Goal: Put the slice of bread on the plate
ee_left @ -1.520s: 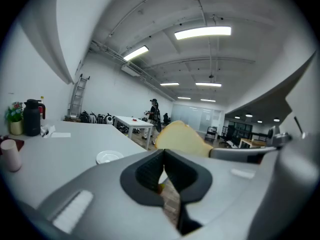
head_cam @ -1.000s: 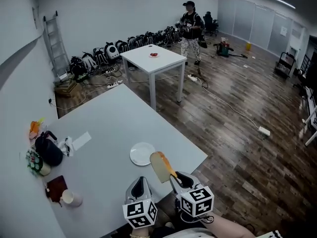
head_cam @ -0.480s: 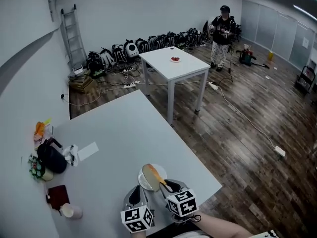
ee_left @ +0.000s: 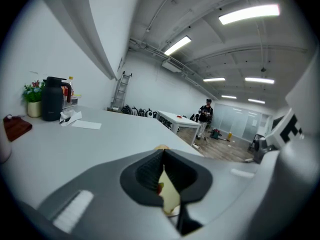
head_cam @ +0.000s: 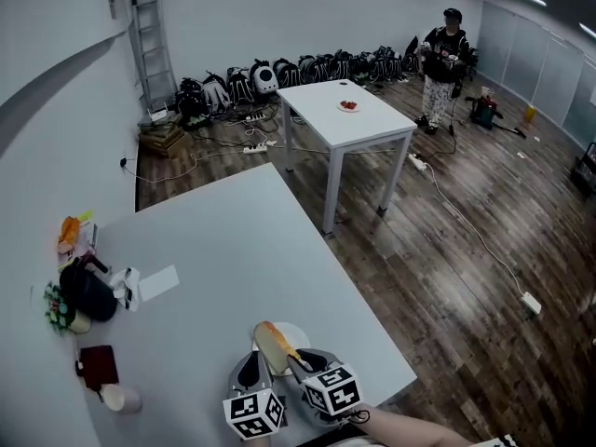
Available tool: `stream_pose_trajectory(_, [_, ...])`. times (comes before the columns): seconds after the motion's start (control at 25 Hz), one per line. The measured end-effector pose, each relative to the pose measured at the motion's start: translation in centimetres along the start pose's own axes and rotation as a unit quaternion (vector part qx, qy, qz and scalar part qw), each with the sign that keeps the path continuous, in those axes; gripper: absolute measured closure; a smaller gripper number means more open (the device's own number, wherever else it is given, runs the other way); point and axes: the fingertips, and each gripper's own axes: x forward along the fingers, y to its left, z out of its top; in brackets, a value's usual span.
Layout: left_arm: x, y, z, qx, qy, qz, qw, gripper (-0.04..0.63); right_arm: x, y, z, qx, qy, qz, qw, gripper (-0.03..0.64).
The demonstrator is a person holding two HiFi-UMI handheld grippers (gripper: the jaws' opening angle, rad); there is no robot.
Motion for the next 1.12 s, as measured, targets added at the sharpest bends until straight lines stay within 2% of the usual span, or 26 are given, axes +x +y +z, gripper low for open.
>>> stream_pose_trajectory(0.16, [1.1, -0.1, 0.2, -0.009, -0.001, 0.005, 1.0, 0.587, 0.2, -0.8, 0.0, -0.013, 0.003, 0.001, 1.0, 0.529])
stream_pose_trajectory(0.4, [2.0, -0.9, -0.2, -0.012, 0.003, -0.002, 0.9999, 0.587, 0.0, -1.9, -0.4, -0.035, 0.011, -0.022, 0.999, 0.518])
stream_pose_trajectory(0.72, [1.8, -2.2, -0.1, -0.004, -0.001, -0.022, 0.9998, 0.586, -0.3, -3.3, -0.5, -0.043, -0.012, -0.054, 0.998, 0.488])
stream_pose_trajectory(1.12, [0.0, -2.1, -0.1, -0.004, -0.005, -0.029, 0.9996, 0.586, -1.6, -1.0, 0.5, -0.038, -0.038, -0.048, 0.997, 0.483])
